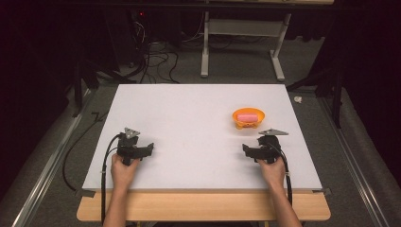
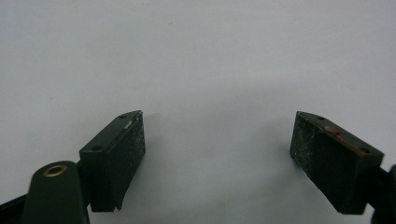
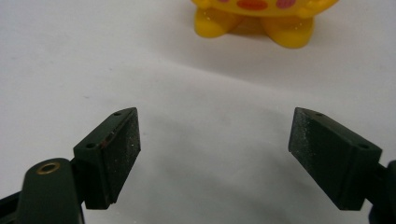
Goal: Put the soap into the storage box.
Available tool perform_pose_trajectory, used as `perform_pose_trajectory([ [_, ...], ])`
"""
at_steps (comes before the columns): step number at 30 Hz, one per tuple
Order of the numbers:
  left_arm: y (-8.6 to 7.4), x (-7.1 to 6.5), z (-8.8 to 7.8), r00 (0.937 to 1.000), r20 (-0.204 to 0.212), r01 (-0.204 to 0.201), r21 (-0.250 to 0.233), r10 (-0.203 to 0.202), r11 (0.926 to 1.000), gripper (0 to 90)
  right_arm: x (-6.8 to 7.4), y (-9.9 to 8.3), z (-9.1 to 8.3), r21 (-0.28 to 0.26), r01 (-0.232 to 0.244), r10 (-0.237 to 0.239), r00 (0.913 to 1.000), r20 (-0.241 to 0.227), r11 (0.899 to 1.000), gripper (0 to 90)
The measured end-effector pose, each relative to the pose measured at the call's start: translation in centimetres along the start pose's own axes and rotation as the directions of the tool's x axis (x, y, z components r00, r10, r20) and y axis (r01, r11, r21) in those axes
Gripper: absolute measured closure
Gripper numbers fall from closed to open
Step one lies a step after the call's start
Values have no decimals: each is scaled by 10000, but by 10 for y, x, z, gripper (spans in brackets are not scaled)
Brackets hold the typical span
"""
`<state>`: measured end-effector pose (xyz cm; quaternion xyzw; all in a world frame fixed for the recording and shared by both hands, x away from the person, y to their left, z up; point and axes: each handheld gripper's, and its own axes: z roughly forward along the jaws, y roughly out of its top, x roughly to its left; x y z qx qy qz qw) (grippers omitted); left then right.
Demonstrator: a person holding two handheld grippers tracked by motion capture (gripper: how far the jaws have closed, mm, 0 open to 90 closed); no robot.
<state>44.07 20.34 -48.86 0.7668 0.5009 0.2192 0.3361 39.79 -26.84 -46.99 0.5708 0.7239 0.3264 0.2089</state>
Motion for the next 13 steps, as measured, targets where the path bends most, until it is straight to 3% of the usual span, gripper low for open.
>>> perform_pose_trajectory([
  [6,0,0,0,10000,-1,10,-9,-10,10000,184,4,-7,11,197,564,-577,9958,710,9982,171],
  [13,0,0,0,10000,-5,22,-17,-22,10000,184,5,-9,11,119,548,-555,9960,702,9984,171],
])
